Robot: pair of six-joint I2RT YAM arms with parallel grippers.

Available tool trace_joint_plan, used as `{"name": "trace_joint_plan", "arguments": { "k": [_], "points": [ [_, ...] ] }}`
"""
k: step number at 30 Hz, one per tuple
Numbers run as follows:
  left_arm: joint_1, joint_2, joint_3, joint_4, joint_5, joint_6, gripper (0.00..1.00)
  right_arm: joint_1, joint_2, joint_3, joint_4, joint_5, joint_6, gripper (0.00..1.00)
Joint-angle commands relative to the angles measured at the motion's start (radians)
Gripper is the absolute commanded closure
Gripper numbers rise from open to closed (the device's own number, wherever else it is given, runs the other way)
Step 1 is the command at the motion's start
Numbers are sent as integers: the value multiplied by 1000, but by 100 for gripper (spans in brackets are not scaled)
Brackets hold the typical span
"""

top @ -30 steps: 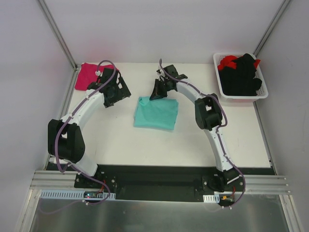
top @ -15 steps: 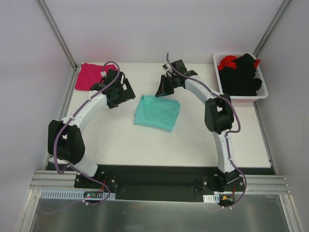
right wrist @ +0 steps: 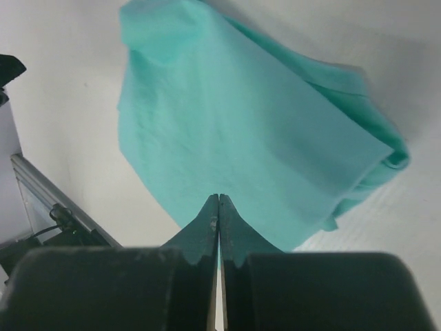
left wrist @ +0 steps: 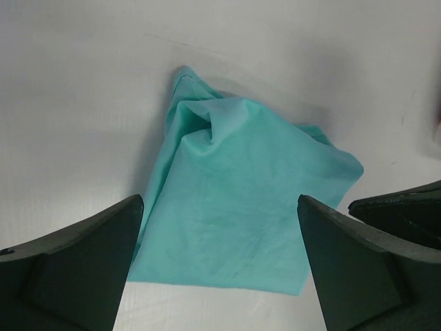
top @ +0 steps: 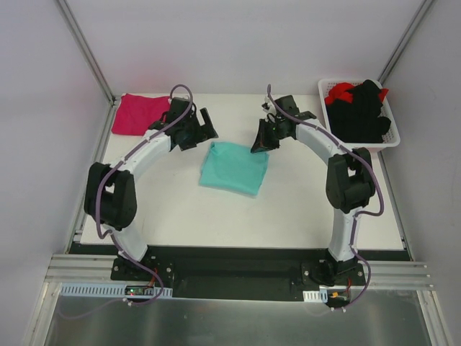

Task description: Fold and stack the t-shirts

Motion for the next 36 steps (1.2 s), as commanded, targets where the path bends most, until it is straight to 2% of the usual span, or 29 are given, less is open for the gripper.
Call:
{"name": "trace_joint_plan", "arguments": {
  "k": [1,7,10,18,27,36],
  "points": [
    [-13,92,73,132,61,50,7,-22,7,2,-11,34,-38,99],
    [-13,203,117,244,151,12,10,-33,19,9,-27,50,-54,99],
    [-13,220,120,253,147,0,11,-42,19,-11,-28,53,-67,99],
    [-7,161,62,254,111,23,10,-62,30,-80,-8,93,-78,99],
    [1,62,-14,251,104,29,9,-68,128,-27,-17,128,-66,99],
    [8,23,-18,247,114,24,8,-71,124,-34,-74,209,-67,99]
  ]
}}
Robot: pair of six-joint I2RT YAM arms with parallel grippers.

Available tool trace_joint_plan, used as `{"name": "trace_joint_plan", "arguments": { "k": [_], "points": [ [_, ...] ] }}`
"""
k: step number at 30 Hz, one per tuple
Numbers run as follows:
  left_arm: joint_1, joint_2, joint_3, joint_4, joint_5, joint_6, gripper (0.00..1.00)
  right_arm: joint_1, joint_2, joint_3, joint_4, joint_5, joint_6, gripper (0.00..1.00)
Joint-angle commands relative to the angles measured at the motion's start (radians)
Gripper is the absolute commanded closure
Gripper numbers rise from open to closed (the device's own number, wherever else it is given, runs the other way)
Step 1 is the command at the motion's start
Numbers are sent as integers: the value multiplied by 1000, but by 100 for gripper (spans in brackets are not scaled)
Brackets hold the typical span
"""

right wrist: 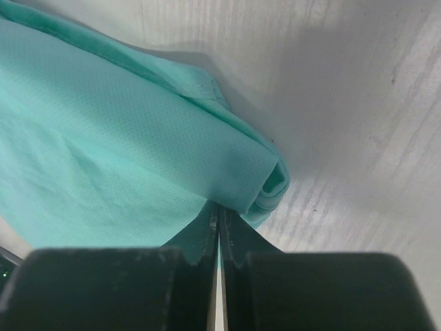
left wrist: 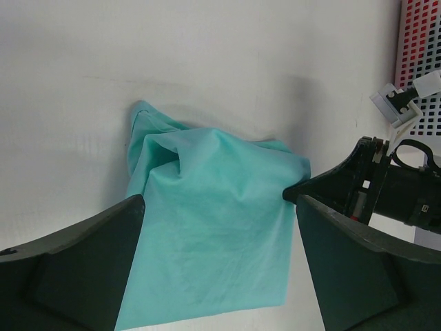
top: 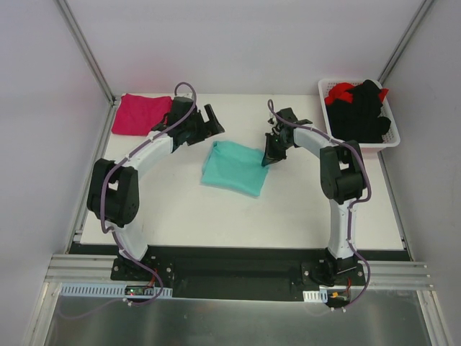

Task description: Fold and stack the t-shirts

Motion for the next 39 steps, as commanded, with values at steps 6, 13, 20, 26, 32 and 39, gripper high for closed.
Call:
{"name": "trace_joint_plan", "arguments": {
  "k": [6,13,20,26,32,39],
  "points": [
    [0,-1,62,26,75,-42,9,-9,-34,14,-82,86,-26,99],
    [-31,132,67,175,129,-77,16,-11,-64,-8,-90,68,-26,99],
    [-37,272,122,273,226,-152,36,-8,-94,-18,-103,69,-34,99],
    [-39,311,131,316,237,-175,36,-9,-92,-12,-116,68,-42,99],
    [-37,335,153,283,145,-100,35,2,-87,-4,-123,62,-51,99],
    [-19,358,184,263,89,-37,34,6,-84,-30,-125,59,-77,99]
  ]
}}
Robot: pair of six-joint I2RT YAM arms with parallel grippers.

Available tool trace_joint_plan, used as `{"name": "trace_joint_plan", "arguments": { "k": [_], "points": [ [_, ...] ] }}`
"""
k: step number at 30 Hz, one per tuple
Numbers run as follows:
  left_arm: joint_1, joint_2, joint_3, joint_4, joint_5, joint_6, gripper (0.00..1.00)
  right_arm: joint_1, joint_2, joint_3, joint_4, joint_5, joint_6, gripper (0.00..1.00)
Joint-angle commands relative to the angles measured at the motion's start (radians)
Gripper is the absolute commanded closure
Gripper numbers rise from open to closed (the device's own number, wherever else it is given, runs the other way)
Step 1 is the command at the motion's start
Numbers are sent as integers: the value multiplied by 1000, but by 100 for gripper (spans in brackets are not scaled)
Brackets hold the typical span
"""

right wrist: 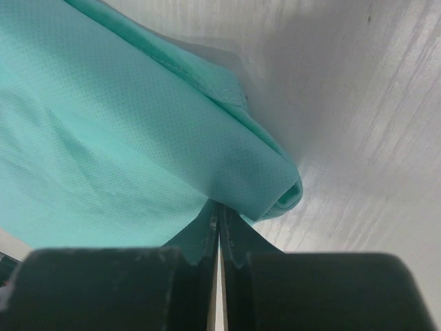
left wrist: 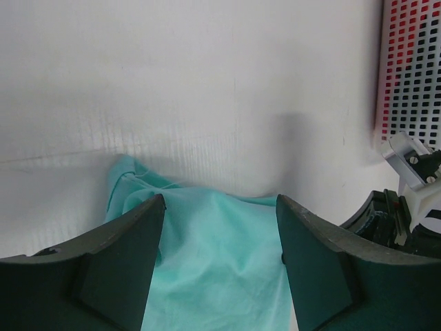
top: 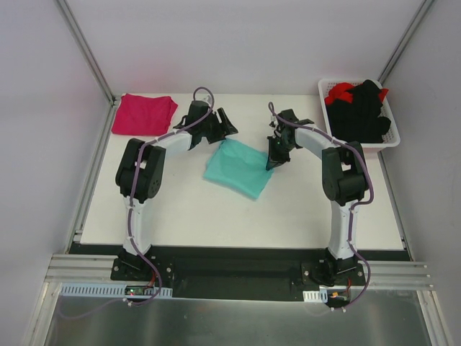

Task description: Fold and stack the t-shirts

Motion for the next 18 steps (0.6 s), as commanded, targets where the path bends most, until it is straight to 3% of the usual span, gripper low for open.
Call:
{"name": "trace_joint_plan", "arguments": {
  "k": [1,12,18],
  "points": [
    [10,25,51,2,-51,70,34,9,-57,-17,-36,2,-41,99],
    [22,97,120,-16,-59,81,34,21,-57,-17,-57,5,-61,99],
    [25,-51,65,-53,-112,127,35,29,-46,-17,-53,7,-64,99]
  ]
}}
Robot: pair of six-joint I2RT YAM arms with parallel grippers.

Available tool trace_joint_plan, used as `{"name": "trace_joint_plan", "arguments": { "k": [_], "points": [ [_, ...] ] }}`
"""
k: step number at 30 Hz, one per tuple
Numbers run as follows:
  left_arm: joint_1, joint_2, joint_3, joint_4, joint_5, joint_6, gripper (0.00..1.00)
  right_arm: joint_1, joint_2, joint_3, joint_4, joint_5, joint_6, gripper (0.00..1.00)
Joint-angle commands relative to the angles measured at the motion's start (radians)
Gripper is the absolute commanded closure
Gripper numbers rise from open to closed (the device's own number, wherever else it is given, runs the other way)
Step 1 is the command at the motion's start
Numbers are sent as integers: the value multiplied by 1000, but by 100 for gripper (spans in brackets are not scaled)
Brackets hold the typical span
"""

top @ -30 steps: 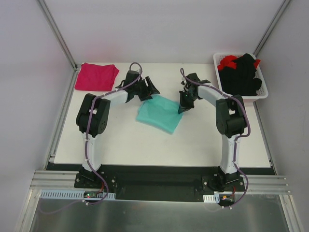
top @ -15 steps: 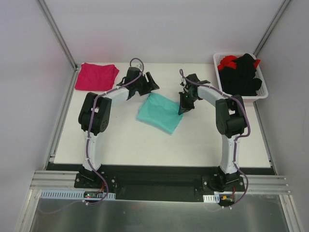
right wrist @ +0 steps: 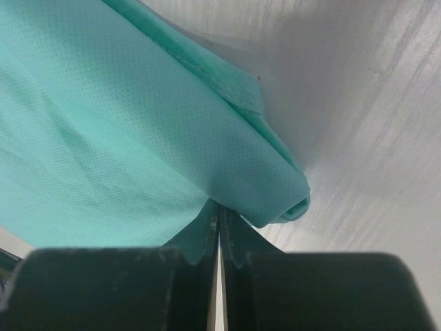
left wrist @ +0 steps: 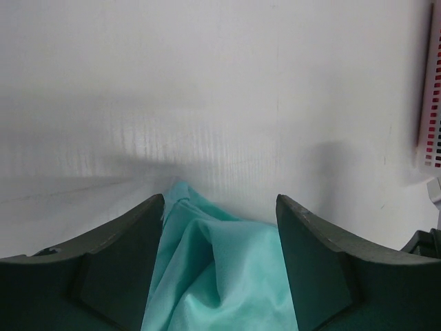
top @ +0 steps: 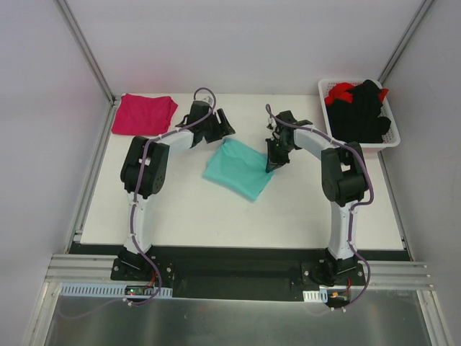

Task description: Fold and stack the t-shirts

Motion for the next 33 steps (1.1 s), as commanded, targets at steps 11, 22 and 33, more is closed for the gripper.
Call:
{"name": "trace_joint_plan", "arguments": {
  "k": [11,22,33],
  "points": [
    [8,-451,-158,-167,-65,87,35,23,-32,11,-32,6,-20,99],
    [8,-327,-213,-122,50,-2,35,25,-35,3,-33,7,-21,99],
    [5,-281,-198,-98,83,-25,36,25,-26,18,-38,7,-23,99]
  ]
}}
